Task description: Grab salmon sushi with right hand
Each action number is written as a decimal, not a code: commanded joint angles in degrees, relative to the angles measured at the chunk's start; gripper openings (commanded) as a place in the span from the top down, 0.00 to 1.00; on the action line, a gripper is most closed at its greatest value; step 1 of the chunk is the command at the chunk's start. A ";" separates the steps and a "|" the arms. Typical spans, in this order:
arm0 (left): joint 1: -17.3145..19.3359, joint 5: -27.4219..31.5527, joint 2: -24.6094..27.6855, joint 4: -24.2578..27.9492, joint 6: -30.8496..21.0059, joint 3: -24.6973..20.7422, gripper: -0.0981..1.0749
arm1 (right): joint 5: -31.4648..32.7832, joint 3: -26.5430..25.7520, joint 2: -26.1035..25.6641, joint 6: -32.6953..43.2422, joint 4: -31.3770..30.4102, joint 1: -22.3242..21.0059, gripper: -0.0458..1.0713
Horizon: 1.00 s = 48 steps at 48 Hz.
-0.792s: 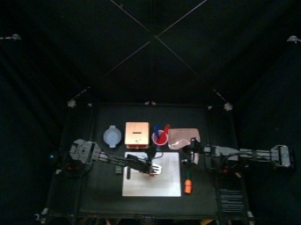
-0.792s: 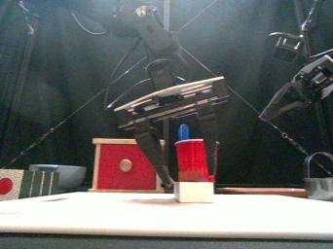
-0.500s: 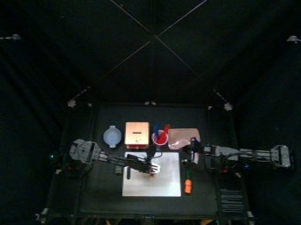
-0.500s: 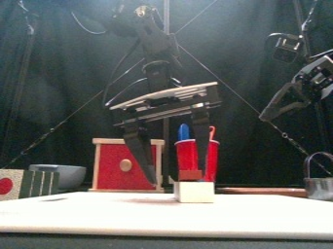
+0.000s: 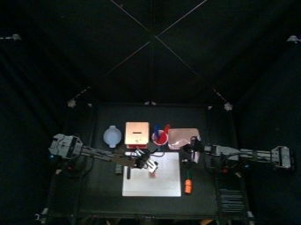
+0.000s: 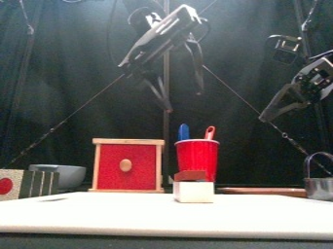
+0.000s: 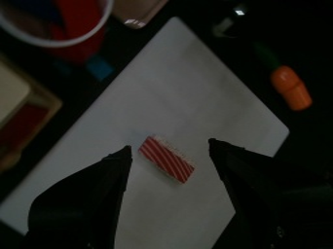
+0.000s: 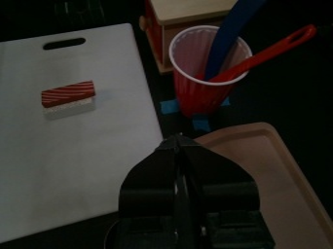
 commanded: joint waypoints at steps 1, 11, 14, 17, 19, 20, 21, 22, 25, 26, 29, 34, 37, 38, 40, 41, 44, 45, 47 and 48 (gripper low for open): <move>0.00 -9.40 -3.08 1.05 5.19 1.93 0.11 | -0.18 -0.62 0.18 0.00 0.00 -1.23 0.94; 0.44 -38.76 -6.77 5.36 20.39 14.77 0.11 | -0.18 -0.09 -0.09 0.09 0.53 -3.60 0.94; 1.14 -46.49 -7.82 5.63 23.47 18.63 0.11 | -0.18 -0.09 -0.26 0.26 0.88 -3.87 0.94; 2.46 -54.23 -8.70 5.54 26.10 22.24 0.11 | -0.18 -0.09 -0.53 0.26 1.41 -3.96 0.94; 3.16 -58.36 -9.32 5.71 27.86 24.26 0.11 | -0.18 -0.09 -0.79 0.26 1.67 -3.96 0.94; 3.69 -60.29 -9.58 5.71 28.83 25.31 0.11 | -0.26 -0.09 -0.88 0.26 1.58 -4.04 0.94; 4.13 -62.23 -9.93 5.71 29.88 26.28 0.11 | -0.26 -0.09 -0.97 0.26 1.58 -4.04 0.94; 4.48 -63.98 -10.28 5.71 30.85 27.25 0.11 | -0.26 -0.09 -1.14 0.26 1.58 -4.13 0.94; 5.62 -68.38 -11.51 5.63 34.37 30.23 0.11 | -0.26 -0.26 -1.49 0.26 1.67 -4.39 0.94; 6.24 -70.22 -12.13 5.36 35.95 31.64 0.11 | -0.35 -0.35 -1.58 0.26 1.67 -4.39 0.94; 7.56 -72.77 -13.97 4.48 38.94 34.45 0.11 | -0.53 -0.62 -1.85 0.35 1.67 -4.57 0.94; 9.40 -73.74 -18.37 1.67 43.77 38.76 0.11 | -0.62 -1.76 -2.20 0.35 2.20 -4.39 0.94; 10.63 -73.56 -21.27 0.26 46.41 41.48 0.11 | -0.62 -2.64 -2.29 0.35 2.81 -4.04 0.94; 11.16 -73.65 -22.32 -0.18 47.29 42.45 0.11 | -0.62 -2.90 -2.29 0.35 2.99 -3.87 0.94; 11.95 -73.56 -24.79 -1.05 49.31 44.47 0.11 | -0.62 -3.60 -2.29 0.26 3.16 -3.16 0.94; 12.22 -73.56 -25.75 -1.41 50.10 45.26 0.11 | -0.62 -3.96 -2.29 0.26 3.08 -2.81 0.94; 12.57 -73.56 -28.56 -2.64 51.77 47.11 0.11 | -0.62 -5.10 -2.29 0.26 2.99 -1.49 0.94; 12.57 -73.56 -29.44 -3.16 52.29 47.72 0.11 | -0.70 -5.45 -2.29 0.26 2.99 -1.23 0.94; 12.74 -73.48 -31.20 -4.31 53.00 48.69 0.11 | -0.70 -6.15 -2.11 0.26 2.99 -0.35 0.94; 12.83 -73.39 -31.99 -5.01 53.26 49.13 0.11 | -0.79 -6.50 -2.11 0.26 2.99 0.00 0.94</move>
